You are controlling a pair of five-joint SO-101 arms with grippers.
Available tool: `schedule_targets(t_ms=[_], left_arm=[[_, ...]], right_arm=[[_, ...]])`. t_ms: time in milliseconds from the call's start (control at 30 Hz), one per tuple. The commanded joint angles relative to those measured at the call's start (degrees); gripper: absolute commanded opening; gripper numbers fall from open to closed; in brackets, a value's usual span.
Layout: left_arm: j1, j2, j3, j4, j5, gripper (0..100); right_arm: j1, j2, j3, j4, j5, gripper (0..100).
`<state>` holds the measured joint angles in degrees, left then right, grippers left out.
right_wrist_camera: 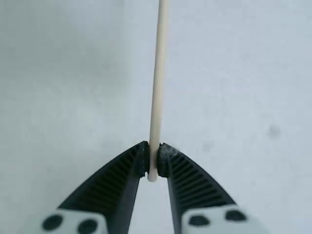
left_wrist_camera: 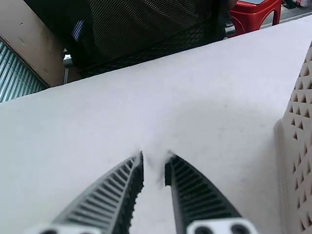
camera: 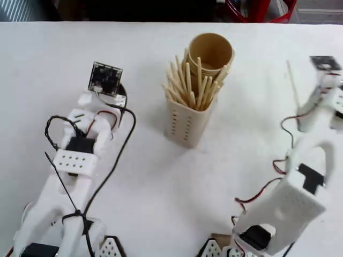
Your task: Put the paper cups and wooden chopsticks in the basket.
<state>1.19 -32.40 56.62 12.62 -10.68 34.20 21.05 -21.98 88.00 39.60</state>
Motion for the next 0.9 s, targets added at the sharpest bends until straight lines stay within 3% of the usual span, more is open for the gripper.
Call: schedule_targets(t_ms=[0, 200, 500, 633, 867], left_arm=[[0.0, -1.9, -0.2, -1.1, 0.1, 9], [0.0, -1.9, -0.1, -1.1, 0.1, 9], [0.0, -1.9, 0.7, -1.5, 0.1, 9], [0.0, -1.9, 0.7, -1.5, 0.0, 9], [0.0, -1.9, 0.7, -1.5, 0.0, 9]], right_arm=[[6.8, -8.7, 5.7, -1.0, 6.4, 1.8], [15.4, -16.0, 27.8, -18.1, 11.1, 1.8], [15.6, -19.7, 53.5, -41.5, 10.8, 1.8], [16.0, -19.7, 54.9, -42.9, 10.6, 2.5], [15.7, -20.7, 54.2, -40.0, 11.0, 15.9]])
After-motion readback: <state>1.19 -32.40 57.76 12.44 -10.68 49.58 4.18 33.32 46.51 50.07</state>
